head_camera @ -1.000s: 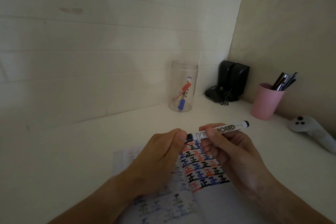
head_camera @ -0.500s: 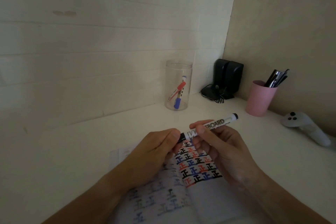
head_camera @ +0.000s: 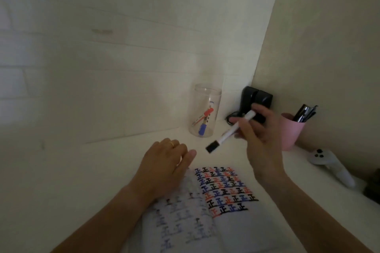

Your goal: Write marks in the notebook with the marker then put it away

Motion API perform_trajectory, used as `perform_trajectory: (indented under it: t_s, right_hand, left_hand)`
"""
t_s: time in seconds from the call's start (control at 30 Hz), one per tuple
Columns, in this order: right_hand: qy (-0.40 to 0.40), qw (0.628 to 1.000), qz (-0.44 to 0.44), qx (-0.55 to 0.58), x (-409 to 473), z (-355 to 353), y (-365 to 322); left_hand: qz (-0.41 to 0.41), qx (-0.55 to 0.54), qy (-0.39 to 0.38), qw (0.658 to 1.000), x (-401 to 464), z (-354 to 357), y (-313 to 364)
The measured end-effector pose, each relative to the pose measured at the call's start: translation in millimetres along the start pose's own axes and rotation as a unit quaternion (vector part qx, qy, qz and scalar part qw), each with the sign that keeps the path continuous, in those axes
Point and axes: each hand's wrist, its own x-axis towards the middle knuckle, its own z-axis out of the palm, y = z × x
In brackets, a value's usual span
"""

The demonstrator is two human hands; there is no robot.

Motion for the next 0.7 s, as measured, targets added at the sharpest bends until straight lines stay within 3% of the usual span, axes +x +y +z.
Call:
perform_trajectory:
  t_s: [0.07,0.27,0.5,0.7]
  right_hand:
    - [0.032,0.998,-0.059,0.014,33.4,15.0,-26.4]
    - [0.091,0.968,-0.179,-0.153,117.4,64.3,-35.2]
    - [0.017,0.896,-0.180,-0.406,155.5,94.0,21.1]
    - [0.000,0.868,-0.145,-0.476,159.1,103.0,44.5]
  left_hand:
    - [-0.039,0.026,0.036,0.998,1.8,0.5,-10.1]
    - [-0.078,0.100,0.030,0.992,2.6,9.3,-21.3]
    - [-0.077,0.120,0.042,0.989,6.4,8.2,-17.9]
    - [-0.084,0.123,0.037,0.988,7.1,7.6,-18.7]
